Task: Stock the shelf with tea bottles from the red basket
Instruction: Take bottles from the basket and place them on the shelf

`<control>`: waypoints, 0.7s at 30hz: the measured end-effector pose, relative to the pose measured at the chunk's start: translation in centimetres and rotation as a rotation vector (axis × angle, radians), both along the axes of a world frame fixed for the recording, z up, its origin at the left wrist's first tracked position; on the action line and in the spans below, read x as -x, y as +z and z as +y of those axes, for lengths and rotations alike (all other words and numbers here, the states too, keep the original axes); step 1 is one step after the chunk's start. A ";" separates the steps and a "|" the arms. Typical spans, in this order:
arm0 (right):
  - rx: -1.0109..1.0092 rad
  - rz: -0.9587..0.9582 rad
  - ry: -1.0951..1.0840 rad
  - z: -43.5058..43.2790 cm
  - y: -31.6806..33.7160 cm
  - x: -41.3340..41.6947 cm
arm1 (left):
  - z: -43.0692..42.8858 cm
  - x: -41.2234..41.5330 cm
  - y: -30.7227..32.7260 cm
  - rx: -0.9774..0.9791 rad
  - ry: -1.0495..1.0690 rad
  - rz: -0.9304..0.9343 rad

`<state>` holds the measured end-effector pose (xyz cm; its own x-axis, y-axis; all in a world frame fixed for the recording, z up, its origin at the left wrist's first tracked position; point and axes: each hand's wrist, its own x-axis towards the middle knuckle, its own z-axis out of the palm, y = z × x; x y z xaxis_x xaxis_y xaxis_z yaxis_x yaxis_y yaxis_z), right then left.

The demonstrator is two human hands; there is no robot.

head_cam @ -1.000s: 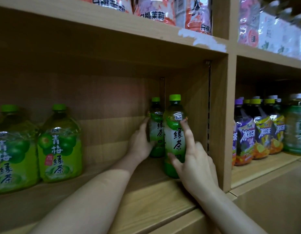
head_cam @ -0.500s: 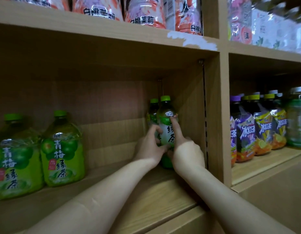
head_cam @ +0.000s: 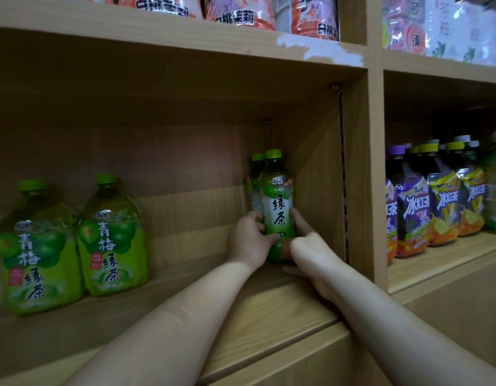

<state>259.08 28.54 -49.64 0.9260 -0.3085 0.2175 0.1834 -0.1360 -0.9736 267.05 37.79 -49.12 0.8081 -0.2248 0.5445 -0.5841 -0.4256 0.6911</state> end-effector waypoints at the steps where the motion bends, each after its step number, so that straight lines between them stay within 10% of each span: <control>1: -0.012 -0.002 0.001 0.0 0.1 0.0 | 0.0 0.0 0.0 -0.010 0.005 -0.004; 21: 0.270 0.021 0.035 -0.1 2.3 5.2 | 0.2 3.0 2.4 -0.344 0.127 -0.046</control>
